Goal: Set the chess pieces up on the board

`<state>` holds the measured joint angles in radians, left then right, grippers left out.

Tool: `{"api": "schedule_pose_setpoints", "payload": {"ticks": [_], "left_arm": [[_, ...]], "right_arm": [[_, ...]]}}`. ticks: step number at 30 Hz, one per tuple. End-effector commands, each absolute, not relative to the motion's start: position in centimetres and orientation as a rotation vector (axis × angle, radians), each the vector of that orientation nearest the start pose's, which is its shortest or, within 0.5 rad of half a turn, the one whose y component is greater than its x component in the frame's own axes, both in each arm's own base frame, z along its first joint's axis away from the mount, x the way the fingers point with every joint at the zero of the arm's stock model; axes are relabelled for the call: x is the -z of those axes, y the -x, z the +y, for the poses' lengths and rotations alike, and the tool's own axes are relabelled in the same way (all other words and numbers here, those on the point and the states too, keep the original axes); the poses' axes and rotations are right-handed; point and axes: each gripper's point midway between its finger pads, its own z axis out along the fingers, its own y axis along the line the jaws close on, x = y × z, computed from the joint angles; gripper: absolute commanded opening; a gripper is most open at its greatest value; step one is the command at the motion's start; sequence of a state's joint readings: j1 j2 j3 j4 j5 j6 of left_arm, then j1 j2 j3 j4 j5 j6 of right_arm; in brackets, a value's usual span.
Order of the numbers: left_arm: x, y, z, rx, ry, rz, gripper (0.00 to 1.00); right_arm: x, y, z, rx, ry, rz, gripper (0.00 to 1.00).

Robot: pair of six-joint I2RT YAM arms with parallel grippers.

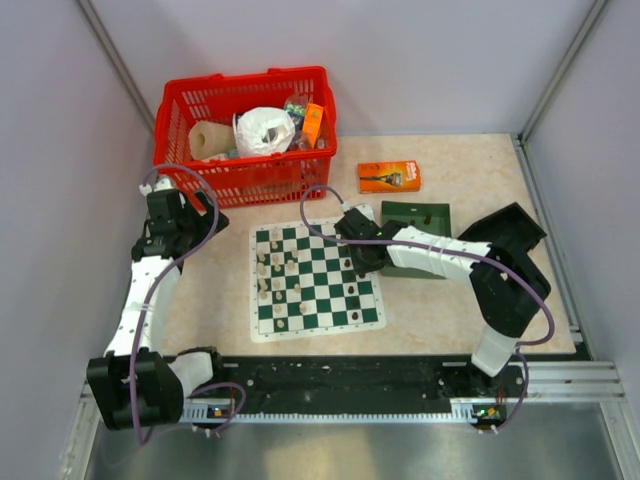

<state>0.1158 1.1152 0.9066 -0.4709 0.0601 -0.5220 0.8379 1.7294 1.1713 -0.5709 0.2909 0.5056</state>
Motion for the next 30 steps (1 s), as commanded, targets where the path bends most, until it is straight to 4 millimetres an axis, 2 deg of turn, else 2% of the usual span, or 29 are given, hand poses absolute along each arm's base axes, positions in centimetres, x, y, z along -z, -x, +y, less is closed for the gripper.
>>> {"api": "schedule_pose_setpoints", "payload": {"ticks": [1, 3, 10, 17, 21, 23, 26, 30], "left_arm": [[-18.0, -33.3, 0.7, 0.292, 0.668, 2.125, 0.99], [-18.0, -33.3, 0.8, 0.291, 0.67, 2.123, 0.98], [-18.0, -33.5, 0.7, 0.296, 0.667, 2.124, 0.99], [-18.0, -33.5, 0.7, 0.297, 0.668, 2.124, 0.99], [-18.1, -33.4, 0.7, 0.298, 0.666, 2.123, 0.98], [-18.1, -33.4, 0.7, 0.293, 0.668, 2.122, 0.99], [-18.2, -33.4, 0.7, 0.295, 0.667, 2.121, 0.98], [-18.3, -33.5, 0.6, 0.302, 0.667, 2.118, 0.98]], "right_arm": [[-6.2, -27.6, 26.4, -0.08, 0.369, 2.563, 0.26], [-6.3, -27.7, 26.4, -0.08, 0.37, 2.56, 0.29], [-7.4, -27.7, 26.6, -0.104, 0.377, 2.541, 0.31], [-10.8, -28.4, 26.9, -0.162, 0.368, 2.466, 0.33], [-12.6, -29.1, 26.2, -0.174, 0.332, 2.436, 0.34], [-13.9, -29.7, 25.3, -0.162, 0.297, 2.395, 0.35], [-15.5, -31.3, 23.0, -0.13, 0.22, 2.351, 0.37], [-15.0, -33.3, 18.9, -0.159, 0.069, 2.375, 0.38]]}}
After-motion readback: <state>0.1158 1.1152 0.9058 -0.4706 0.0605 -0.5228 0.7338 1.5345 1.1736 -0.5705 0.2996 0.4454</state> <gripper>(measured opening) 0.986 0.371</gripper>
